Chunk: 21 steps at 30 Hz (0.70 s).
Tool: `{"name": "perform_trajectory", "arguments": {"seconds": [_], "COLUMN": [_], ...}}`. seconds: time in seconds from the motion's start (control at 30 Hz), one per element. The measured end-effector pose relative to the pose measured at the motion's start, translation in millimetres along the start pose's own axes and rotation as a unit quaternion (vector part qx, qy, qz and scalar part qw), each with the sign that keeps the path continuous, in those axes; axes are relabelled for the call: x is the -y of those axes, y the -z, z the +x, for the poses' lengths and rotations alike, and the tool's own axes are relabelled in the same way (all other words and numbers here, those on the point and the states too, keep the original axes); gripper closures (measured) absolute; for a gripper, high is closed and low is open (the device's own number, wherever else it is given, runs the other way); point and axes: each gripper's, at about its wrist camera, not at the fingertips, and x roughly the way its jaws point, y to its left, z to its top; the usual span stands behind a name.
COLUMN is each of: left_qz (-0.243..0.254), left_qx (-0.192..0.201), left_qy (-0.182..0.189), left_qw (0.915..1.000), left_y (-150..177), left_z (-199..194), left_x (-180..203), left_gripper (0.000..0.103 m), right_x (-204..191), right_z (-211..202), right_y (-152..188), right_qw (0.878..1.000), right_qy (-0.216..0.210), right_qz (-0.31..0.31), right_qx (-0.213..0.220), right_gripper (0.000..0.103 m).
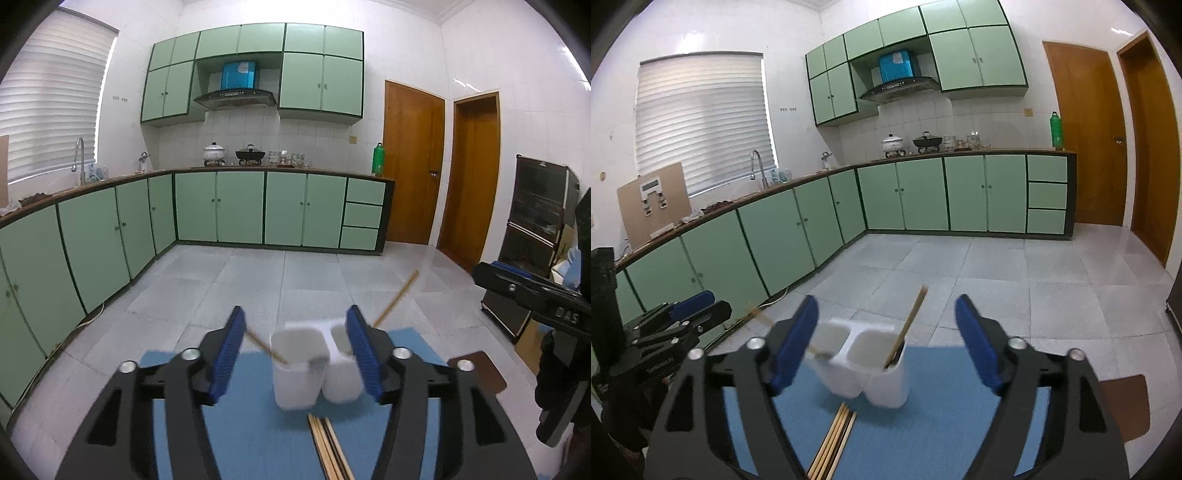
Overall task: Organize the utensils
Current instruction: 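Drop wooden chopstick into caddy with left tool while right tool drops its chopstick, then move both open tools back over the remaining chopsticks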
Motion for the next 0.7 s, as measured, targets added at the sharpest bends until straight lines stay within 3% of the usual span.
{"name": "perform_trajectory", "arguments": {"seconds": [0.07, 0.4, 0.7], "left_qz": [0.0, 0.007, -0.032], "left_qx": [-0.006, -0.097, -0.163], "left_qy": [-0.005, -0.023, -0.045], "left_qw": [1.0, 0.995, 0.9851], "left_y": [17, 117, 181], "left_z": [-12, -35, -27], "left_x": [1, 8, 1], "left_gripper": [0.036, 0.034, 0.034], "right_x": [-3, -29, -51], "right_z": [-11, -29, -20], "right_y": [17, 134, 195], "right_qw": [1.0, 0.995, 0.986], "right_qy": [0.003, 0.03, 0.038], "right_qz": [-0.001, 0.008, 0.016], "right_qx": [-0.001, -0.091, -0.159], "right_gripper": [0.013, 0.011, 0.011]}}
